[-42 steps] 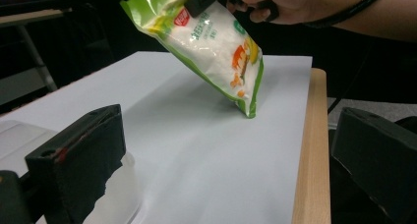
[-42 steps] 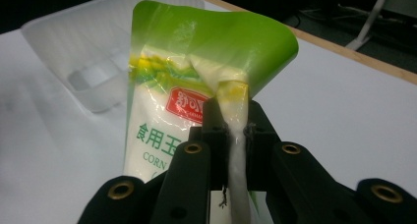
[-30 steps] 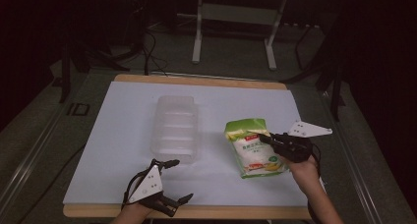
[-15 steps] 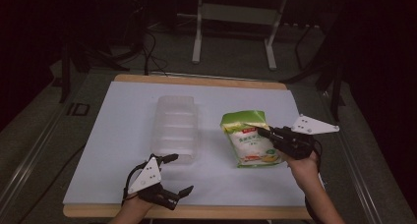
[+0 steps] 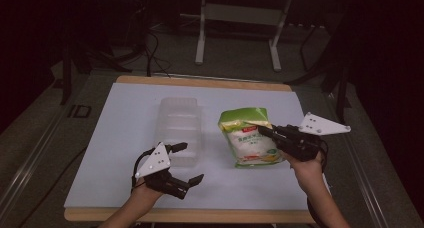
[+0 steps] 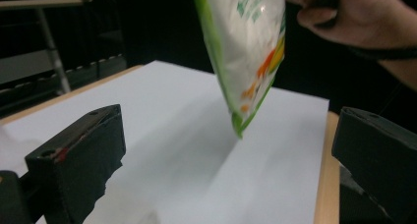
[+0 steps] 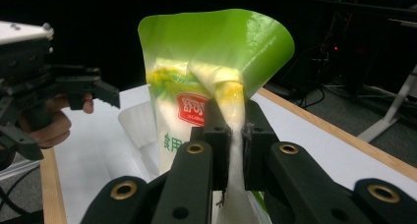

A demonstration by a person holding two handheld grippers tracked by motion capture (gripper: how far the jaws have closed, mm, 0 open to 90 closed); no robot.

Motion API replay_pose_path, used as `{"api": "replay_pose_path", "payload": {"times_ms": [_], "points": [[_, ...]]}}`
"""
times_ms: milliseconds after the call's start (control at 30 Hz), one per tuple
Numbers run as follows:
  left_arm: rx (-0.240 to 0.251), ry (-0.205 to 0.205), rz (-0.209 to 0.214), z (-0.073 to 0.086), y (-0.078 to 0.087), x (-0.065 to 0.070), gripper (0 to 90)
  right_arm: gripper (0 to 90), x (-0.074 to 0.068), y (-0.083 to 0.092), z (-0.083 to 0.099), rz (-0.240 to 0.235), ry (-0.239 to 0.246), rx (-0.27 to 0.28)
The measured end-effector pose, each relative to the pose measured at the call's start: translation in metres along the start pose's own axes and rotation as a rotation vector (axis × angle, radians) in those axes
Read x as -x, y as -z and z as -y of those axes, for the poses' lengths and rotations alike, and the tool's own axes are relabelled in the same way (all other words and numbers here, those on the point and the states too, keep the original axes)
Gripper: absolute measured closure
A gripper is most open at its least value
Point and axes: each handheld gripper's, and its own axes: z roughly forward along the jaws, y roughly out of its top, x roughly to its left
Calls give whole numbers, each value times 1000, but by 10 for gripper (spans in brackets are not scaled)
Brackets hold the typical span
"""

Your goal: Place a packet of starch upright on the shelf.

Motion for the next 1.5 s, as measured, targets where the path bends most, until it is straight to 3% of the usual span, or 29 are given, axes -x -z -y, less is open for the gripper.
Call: {"api": "replay_pose_path", "payload": {"times_ms": [167, 333, 667, 733, 867, 933, 1067, 1233, 1333, 1500], "points": [[16, 50, 34, -15, -11, -7, 0, 845, -5, -2, -5, -15, 8, 10], [-8, 66, 35, -26, -21, -9, 0, 845, -10, -3, -12, -17, 22, 22], [28, 44, 92, -54, -41, -14, 0, 845, -16, -9, -21, -21, 38, 22], [13, 25, 93, -57, -47, -16, 0, 845, -17, -10, -21, -21, 39, 20], [-6, 42, 112, -58, -59, -20, 1, 845, -18, -13, -22, -23, 39, 21], [-9, 50, 116, -58, -63, -20, 107, 845, -18, -14, -22, -24, 38, 20], [-17, 64, 111, -59, -69, -20, 162, 845, -18, -16, -22, -26, 42, 21], [-14, 70, 81, -62, -73, -20, 377, 845, -21, -19, -22, -26, 51, 14], [-9, 77, 92, -63, -74, -21, 462, 845, -22, -20, -23, -29, 52, 16], [4, 38, 90, -63, -74, -21, 613, 845, -23, -21, -24, -30, 58, 15]]}}
